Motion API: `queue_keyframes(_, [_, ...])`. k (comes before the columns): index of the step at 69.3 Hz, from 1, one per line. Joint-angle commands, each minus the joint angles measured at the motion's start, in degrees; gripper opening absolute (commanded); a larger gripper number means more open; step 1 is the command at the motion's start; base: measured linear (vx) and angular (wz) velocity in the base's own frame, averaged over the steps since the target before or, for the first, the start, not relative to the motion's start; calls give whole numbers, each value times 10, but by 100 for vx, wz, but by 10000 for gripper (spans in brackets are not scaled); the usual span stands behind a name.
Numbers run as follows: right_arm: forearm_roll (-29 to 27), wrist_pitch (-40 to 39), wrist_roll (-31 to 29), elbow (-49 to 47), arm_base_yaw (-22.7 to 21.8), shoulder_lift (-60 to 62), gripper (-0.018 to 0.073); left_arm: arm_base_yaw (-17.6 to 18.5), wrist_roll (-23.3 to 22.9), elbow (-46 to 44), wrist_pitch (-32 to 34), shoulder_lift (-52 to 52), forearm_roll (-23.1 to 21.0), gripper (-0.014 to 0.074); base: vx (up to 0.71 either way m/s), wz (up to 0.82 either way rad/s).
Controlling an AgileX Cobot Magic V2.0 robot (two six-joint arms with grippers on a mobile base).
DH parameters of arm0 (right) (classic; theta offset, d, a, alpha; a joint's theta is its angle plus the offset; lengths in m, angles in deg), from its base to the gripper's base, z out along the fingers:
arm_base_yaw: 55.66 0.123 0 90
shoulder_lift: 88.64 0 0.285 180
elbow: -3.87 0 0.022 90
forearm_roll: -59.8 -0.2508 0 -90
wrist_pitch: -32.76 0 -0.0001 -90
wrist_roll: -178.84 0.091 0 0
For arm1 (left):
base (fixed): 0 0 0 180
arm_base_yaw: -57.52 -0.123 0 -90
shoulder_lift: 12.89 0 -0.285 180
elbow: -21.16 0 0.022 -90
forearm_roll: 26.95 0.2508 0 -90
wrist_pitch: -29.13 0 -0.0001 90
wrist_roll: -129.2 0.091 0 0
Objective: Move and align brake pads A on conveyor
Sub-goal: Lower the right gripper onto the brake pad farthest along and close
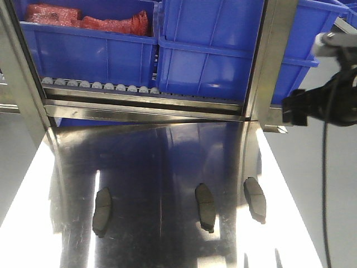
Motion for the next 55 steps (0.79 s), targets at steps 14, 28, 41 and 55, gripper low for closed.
queue_keyframes(14, [-49, 32, -29, -48, 0, -102, 594, -2, 0, -14, 44, -5, 7, -6, 0, 0])
queue_keyframes(28, [-49, 46, -20, -48, 24, -165, 594, -2, 0, -14, 44, -5, 7, -6, 0, 0])
queue_keyframes(41, [-36, 45, 7, -48, 53, -214, 594, -2, 0, -14, 44, -5, 7, -6, 0, 0])
queue_keyframes(55, [-36, 47, 13, -48, 60, -256, 594, -2, 0, -14, 44, -5, 7, -6, 0, 0])
